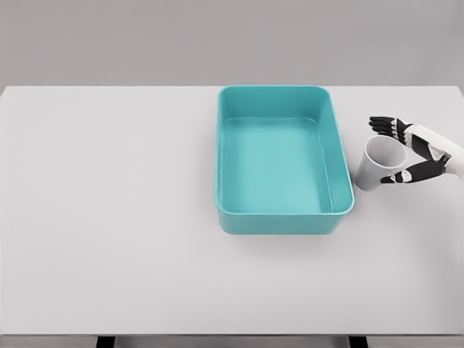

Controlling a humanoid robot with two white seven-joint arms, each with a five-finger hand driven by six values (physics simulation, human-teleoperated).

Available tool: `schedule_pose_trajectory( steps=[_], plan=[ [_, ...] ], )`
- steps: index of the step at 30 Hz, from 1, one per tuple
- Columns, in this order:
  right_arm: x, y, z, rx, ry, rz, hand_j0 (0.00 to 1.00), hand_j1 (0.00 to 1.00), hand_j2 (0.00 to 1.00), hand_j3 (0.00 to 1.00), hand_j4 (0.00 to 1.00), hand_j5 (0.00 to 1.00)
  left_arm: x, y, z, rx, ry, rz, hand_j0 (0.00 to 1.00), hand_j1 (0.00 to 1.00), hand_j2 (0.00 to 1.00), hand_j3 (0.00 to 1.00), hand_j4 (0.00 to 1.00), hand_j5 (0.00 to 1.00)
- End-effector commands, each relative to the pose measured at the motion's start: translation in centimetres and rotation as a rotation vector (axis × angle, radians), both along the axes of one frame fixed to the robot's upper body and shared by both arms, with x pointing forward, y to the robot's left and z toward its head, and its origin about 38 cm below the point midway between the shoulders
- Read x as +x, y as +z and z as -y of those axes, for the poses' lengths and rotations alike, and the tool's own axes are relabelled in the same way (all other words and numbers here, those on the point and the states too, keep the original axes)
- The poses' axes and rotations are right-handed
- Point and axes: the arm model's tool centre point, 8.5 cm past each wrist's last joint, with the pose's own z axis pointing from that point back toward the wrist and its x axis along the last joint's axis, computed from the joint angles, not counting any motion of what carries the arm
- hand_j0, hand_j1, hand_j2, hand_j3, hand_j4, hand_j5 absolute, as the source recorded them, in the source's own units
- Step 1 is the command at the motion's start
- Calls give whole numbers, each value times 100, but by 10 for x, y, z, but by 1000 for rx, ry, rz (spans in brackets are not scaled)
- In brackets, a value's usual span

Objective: Put the paper cup into the basket with your right arm

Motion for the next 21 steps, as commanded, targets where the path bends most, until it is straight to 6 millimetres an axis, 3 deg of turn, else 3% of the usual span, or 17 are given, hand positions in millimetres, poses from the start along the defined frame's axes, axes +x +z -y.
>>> schedule_pose_trajectory(
  steps=[1,11,16,19,21],
  plan=[
    [0,1,0,6,-1,1,100,100,100,100,100,100,0,0,0,0,0,0,100,100,100,100,100,100],
    [0,1,1,5,-3,0,99,99,99,99,99,99,0,0,0,0,0,0,100,100,100,100,100,100],
    [0,1,1,5,-3,0,88,88,88,88,88,88,0,0,0,0,0,0,100,100,100,100,100,100],
    [0,1,0,5,-2,1,76,76,76,76,76,76,0,0,0,0,0,0,100,100,100,100,100,100],
    [0,1,0,1,1,3,75,75,75,75,75,75,0,0,0,0,0,0,100,100,100,100,100,100]
  ],
)
